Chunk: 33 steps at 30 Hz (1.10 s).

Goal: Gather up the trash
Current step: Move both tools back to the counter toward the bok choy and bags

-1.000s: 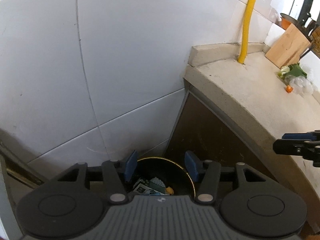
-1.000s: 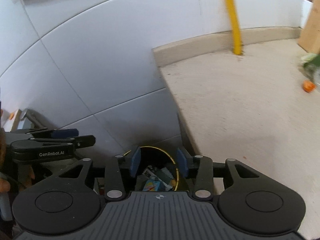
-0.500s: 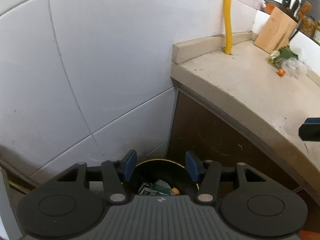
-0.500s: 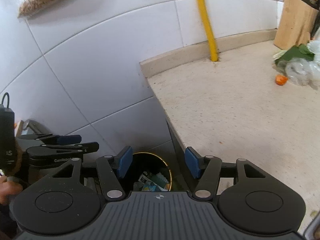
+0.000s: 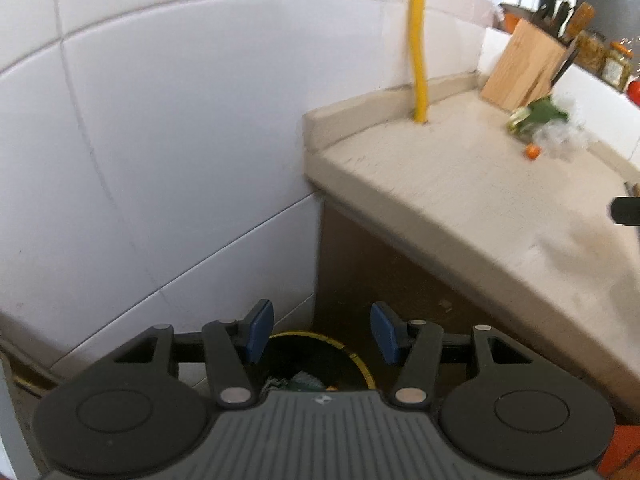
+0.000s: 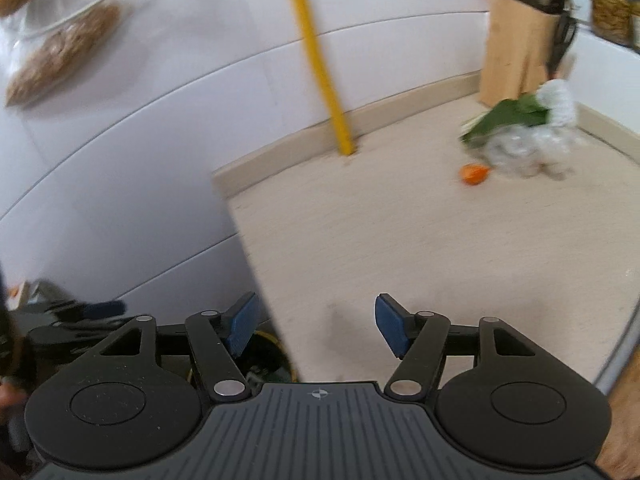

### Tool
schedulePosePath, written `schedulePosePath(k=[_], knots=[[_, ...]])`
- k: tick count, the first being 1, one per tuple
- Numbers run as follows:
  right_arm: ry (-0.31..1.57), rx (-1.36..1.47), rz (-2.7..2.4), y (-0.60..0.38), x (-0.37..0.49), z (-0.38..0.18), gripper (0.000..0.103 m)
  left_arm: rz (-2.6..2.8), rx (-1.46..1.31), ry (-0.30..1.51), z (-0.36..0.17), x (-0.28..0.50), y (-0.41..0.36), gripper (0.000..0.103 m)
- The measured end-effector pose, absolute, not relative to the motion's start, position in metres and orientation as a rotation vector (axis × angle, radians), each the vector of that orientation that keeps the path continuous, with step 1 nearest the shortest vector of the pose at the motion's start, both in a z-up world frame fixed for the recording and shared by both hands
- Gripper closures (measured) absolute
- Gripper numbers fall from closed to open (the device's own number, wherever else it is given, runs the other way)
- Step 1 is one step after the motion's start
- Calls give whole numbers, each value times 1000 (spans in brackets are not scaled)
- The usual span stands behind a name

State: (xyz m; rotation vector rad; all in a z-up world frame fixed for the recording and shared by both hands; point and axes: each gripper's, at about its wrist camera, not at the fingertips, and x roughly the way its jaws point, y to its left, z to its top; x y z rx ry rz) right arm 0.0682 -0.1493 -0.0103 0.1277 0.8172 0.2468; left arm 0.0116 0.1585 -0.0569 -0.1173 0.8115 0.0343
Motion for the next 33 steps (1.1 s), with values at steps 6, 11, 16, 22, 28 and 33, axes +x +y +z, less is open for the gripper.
schedulePosePath(k=[6,11,16,22,28,33], knots=[[802,158,196,-177,78,-5,32,-48,-90,769,-26,23,126,54],[800,181,151,-198,80,-6,30,-137,-58,732,-5,35,97,46],[802,201,80,-226,80,-7,29,-246,-68,726,2,57,68,45],[785,218,-13,-264,83,-7,27,-326,-55,724,7,90,32,45],[767,212,-69,-297,100,-4,24,-375,-70,719,13,120,5,44],[715,189,-105,-323,136,6,19,-376,-65,706,20,147,-11,41]])
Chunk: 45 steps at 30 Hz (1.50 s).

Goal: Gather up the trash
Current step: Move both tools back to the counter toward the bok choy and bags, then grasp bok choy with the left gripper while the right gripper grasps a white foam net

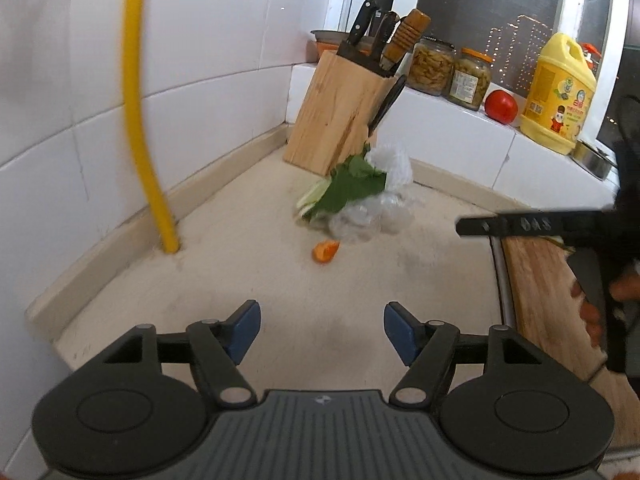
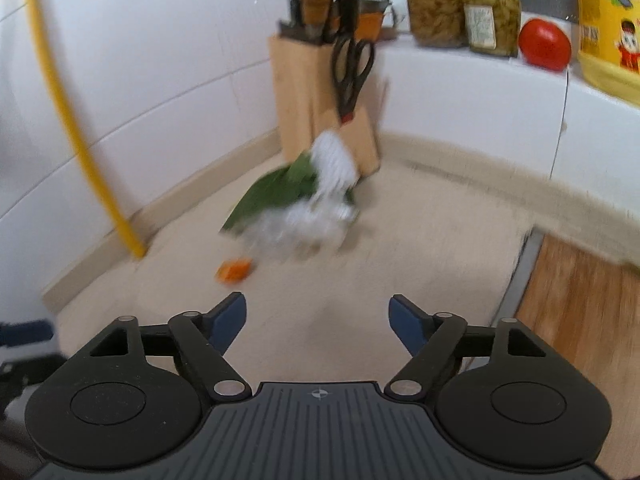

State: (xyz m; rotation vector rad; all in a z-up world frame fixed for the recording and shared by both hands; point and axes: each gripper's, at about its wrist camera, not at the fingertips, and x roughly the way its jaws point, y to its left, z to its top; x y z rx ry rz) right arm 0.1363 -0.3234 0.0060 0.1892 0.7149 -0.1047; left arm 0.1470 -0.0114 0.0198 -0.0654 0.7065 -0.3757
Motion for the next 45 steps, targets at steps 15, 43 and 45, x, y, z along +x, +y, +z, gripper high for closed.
schedulePosePath(k=[15,43,45], knots=[[671,352,-94,-386,279,-21,41,-287,-93,803,1,167,-15,39],[731,518,0,-404,110,-30,77,-384,139,862,-23,398,-161,64],[737,531,2,-404,112,-33,77,-377,129,929,-31,407,-163,90]])
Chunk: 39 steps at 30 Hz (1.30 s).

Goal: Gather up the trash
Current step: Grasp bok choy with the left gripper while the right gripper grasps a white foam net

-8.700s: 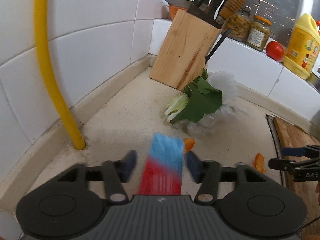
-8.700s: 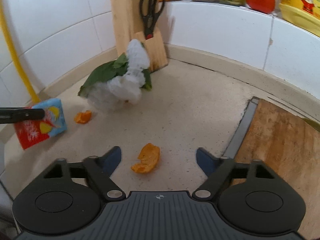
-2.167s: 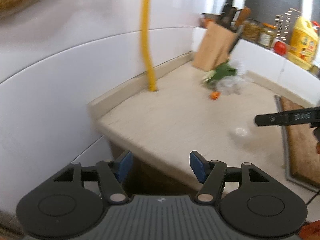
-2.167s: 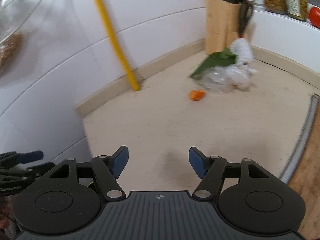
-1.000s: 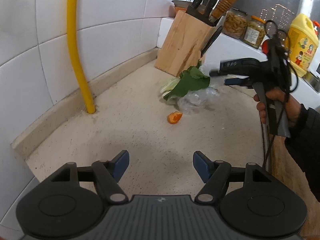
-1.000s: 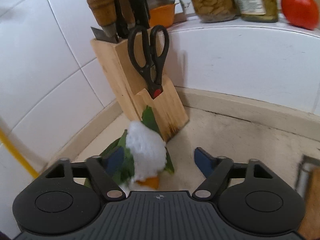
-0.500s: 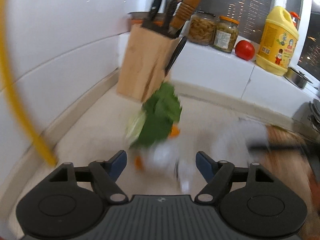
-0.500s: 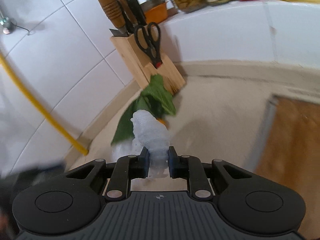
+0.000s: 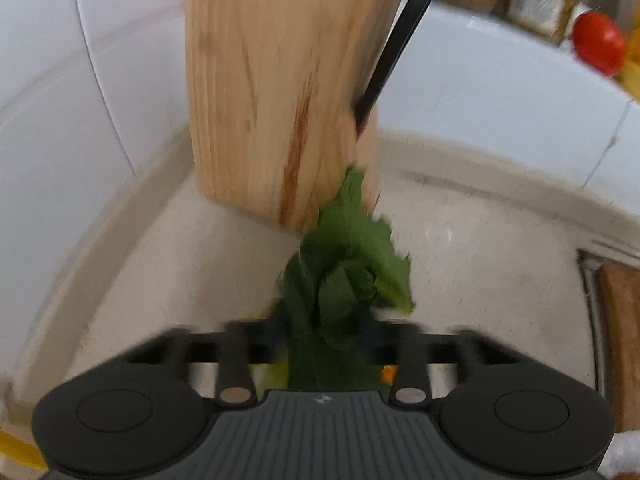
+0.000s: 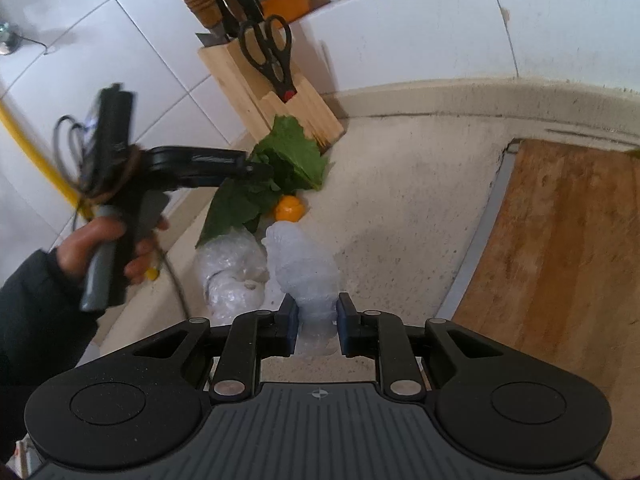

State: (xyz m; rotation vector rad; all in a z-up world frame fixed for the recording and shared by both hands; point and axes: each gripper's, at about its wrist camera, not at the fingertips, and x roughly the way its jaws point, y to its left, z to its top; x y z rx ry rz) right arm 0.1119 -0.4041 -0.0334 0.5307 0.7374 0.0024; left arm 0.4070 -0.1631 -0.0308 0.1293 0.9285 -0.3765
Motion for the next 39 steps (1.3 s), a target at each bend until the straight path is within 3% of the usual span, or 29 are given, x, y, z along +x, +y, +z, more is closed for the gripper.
schedulePosePath(k=[1,12,15,16,20,23,25,26,27,32,33,35,36,37,38,39], knots=[[736,533,0,-404,112,-34,77,-397,117,942,-32,405,-162,98],[673,576,-27,-408,81,-16,77,-652,-22,839,35,268,-97,98],[691,553,-27,-403,73,-16,77,-615,32,815,31,255,-94,84],[711,534,-35,-400,75,-19,77,-606,33,829,23,260,-96,74],[782,470,-46,-389,87,-35,77,-579,30,916,-5,277,-99,65],[800,419,-54,-383,95,-40,66,-541,78,960,-18,283,-98,61],[805,380,-49,-382,98,-40,49,-558,81,977,-19,282,-94,50],[796,374,-47,-382,98,-39,31,-561,70,975,-18,281,-92,44],[791,360,-36,-381,100,-38,24,-562,59,973,-18,281,-93,44],[791,316,-39,-380,111,-44,20,-537,116,985,-25,271,-102,46],[792,323,-46,-382,113,-46,20,-525,143,992,-29,268,-104,49],[799,336,-46,-385,116,-51,21,-529,144,1019,-37,266,-104,83],[799,345,-51,-387,117,-54,28,-528,132,1033,-39,266,-104,90],[802,349,-57,-388,118,-57,37,-529,122,1033,-38,264,-104,95],[812,356,-59,-389,119,-59,64,-534,118,1021,-36,261,-105,96],[823,380,-62,-391,120,-61,73,-537,121,1003,-32,257,-106,97]])
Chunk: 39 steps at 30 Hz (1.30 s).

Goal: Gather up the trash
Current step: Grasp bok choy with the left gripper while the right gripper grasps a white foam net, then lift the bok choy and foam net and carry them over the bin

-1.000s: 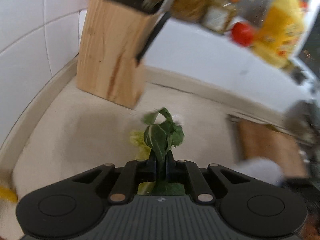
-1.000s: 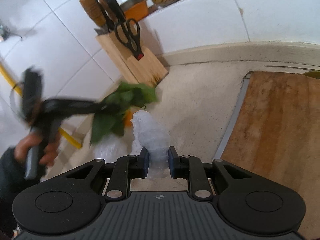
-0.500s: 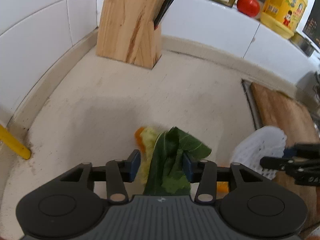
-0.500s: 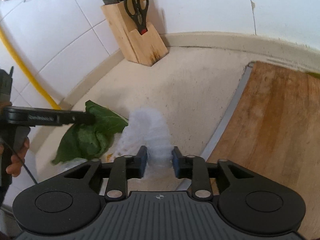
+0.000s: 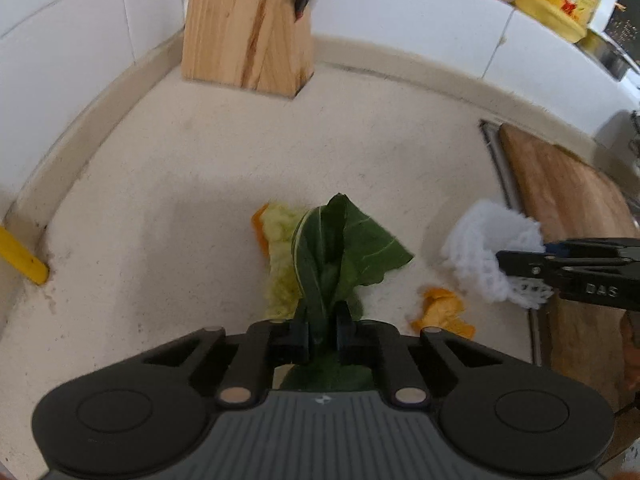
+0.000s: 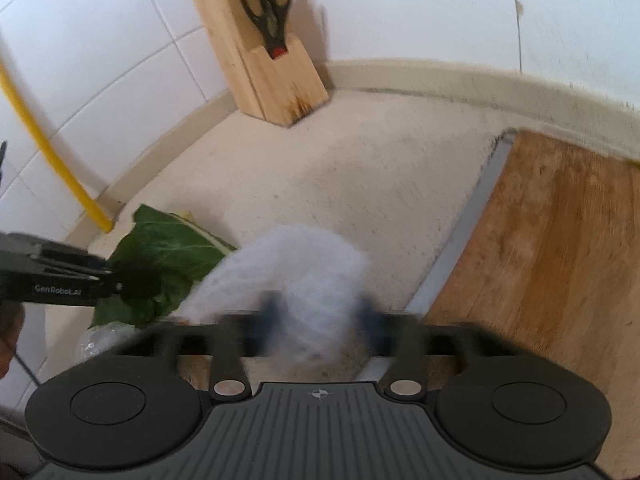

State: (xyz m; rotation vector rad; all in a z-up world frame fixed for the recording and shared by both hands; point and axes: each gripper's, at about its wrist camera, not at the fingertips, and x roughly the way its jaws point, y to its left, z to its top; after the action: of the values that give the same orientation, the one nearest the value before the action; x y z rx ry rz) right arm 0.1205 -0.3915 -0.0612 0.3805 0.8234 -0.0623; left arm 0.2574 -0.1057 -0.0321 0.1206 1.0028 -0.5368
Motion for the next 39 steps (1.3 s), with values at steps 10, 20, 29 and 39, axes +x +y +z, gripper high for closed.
schedulePosePath(k=[10,20,29,39], knots=[[680,461,-46,-397,99,-17,77,-580,5,847,29,234,-82,100],[582,399,-15,-367,93,27,77,-571,-8,737,52,215,-63,100],[676,407,-14,-349,85,-1,77,-543,28,856,-1,194,-59,100],[651,399,5,-344,82,7,77,-468,-126,777,24,190,-20,100]])
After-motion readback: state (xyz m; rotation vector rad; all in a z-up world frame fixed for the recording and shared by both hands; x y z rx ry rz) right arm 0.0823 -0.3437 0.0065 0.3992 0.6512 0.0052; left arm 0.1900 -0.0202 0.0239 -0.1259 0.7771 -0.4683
